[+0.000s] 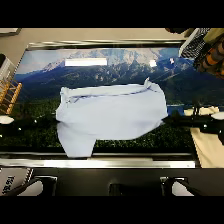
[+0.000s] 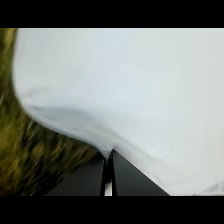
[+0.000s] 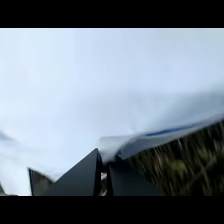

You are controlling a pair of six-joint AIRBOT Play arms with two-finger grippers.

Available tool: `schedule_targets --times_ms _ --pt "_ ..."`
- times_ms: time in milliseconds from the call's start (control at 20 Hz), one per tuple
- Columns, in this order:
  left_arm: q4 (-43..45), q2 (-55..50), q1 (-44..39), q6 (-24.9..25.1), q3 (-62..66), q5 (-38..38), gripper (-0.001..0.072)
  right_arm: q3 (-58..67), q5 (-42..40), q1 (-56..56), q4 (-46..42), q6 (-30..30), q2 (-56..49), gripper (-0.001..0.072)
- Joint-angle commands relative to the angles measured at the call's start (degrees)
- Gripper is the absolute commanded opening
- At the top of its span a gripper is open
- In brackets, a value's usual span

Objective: Fold the clothes and pants, and hang the long-sleeved shirts on hangers.

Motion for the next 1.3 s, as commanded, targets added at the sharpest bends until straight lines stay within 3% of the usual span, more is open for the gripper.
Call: schedule_targets --times_ms 0,150,350,600,800,1000,1250 --pt "0.8 0.4 -1.1 -4.6 16.8 -1.6 0.0010 17.6 -8.2 7.7 -5.5 8.3 0.7 0.0037" --pt "6.2 2.2 -1.1 -10.3 36.4 -6.0 0.0010 38.4 -8.5 11.6 -16.2 16.9 1.0 0.0037" --pt "21.8 8.0 -1.1 -24.6 58.4 -13.3 0.0011 58.8 -2.1 11.6 -25.7 22.3 6.0 0.0037" --pt "30.4 21.9 -1.1 -36.0 65.3 -14.9 0.0011 63.3 -3.3 11.6 -29.6 22.0 21.7 0.0037" --pt "38.2 28.0 -1.1 -41.1 65.3 -18.5 0.0011 63.3 -4.2 11.6 -35.9 28.3 27.9 0.0037" --pt "39.1 26.1 -1.1 -40.8 63.7 -21.9 0.0011 63.3 -1.0 11.6 -37.2 31.3 25.2 0.0037" --pt "31.1 12.9 -2.7 -30.4 61.2 -24.0 0.0011 63.2 11.0 11.6 -35.2 33.8 10.8 0.0038"
